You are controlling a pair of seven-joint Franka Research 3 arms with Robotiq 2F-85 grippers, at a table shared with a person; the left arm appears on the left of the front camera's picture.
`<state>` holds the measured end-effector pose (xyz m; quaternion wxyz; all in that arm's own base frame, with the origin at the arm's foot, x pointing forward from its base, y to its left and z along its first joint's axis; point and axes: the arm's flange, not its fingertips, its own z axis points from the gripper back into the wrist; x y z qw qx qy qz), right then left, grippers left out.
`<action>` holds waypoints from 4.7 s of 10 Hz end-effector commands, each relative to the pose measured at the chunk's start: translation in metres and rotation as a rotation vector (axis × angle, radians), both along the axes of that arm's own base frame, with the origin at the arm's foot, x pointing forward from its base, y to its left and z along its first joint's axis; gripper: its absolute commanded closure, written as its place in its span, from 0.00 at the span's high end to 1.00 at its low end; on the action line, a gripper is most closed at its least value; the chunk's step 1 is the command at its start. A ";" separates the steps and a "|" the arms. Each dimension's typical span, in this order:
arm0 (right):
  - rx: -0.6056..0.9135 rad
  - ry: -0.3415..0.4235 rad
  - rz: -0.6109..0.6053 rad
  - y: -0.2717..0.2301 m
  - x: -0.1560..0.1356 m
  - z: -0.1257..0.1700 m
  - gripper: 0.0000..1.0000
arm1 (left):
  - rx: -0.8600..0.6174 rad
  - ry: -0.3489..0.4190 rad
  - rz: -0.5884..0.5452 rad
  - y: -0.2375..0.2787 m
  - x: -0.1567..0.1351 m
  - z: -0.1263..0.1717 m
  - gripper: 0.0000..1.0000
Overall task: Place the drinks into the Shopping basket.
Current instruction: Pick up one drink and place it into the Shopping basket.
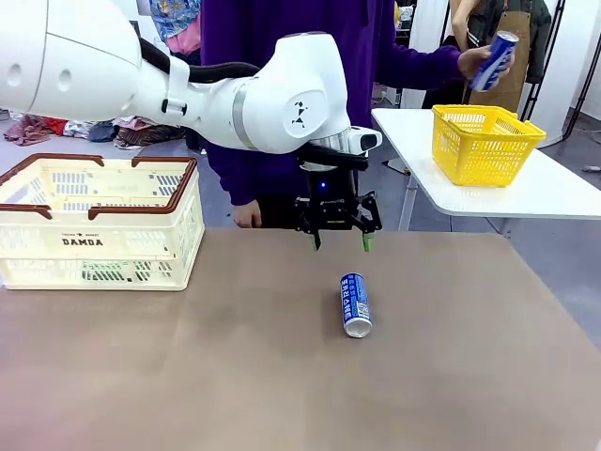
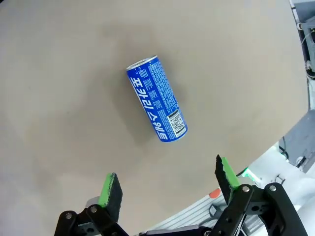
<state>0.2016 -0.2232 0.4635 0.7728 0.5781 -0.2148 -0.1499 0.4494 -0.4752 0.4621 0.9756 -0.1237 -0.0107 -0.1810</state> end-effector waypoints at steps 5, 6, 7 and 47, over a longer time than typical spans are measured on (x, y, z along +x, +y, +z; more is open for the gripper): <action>0.009 -0.038 0.001 -0.001 0.002 0.000 1.00 | -0.060 0.059 0.284 0.160 -0.066 0.078 1.00; 0.009 -0.038 0.001 -0.001 0.002 0.000 1.00 | -0.118 0.070 0.203 0.227 -0.100 0.099 1.00; 0.009 -0.038 0.001 -0.001 0.002 0.000 1.00 | -0.113 0.073 0.307 0.276 -0.122 0.107 1.00; 0.009 -0.038 0.001 -0.001 0.002 0.000 1.00 | -0.280 0.190 0.548 0.363 -0.104 0.055 1.00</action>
